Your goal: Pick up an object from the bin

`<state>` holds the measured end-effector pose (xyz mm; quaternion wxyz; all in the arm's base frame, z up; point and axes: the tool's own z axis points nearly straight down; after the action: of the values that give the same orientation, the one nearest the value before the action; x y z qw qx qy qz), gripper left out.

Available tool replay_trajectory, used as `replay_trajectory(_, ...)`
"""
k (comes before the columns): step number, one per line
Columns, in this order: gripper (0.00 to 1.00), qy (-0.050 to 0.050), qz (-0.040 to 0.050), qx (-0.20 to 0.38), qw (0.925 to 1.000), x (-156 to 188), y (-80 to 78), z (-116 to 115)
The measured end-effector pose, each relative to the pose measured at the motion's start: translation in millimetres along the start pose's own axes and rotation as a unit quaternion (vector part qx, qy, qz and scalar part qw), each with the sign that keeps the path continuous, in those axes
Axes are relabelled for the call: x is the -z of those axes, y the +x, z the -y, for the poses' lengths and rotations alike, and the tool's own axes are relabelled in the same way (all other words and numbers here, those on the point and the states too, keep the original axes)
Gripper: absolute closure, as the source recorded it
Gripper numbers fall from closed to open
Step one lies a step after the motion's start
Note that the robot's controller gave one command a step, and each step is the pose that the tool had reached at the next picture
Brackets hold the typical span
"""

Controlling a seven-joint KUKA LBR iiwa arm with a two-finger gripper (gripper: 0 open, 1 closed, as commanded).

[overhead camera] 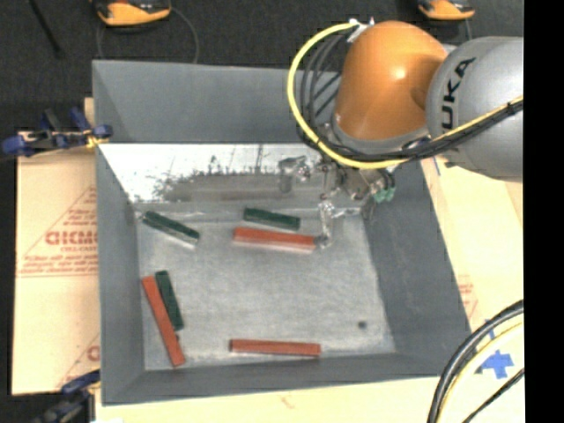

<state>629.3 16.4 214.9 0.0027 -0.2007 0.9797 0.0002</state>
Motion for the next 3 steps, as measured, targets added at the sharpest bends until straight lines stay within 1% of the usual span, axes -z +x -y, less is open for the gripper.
replay_trajectory(1,0.0,0.0,0.0039,-0.018,0.9998,-145,-14.4,-1)
replay_trajectory(2,0.0,0.001,0.0003,0.054,0.9985,-143,-18.5,-32)
replay_trajectory(3,0.0,0.0,-0.0002,0.064,0.9979,-143,-27.8,4)
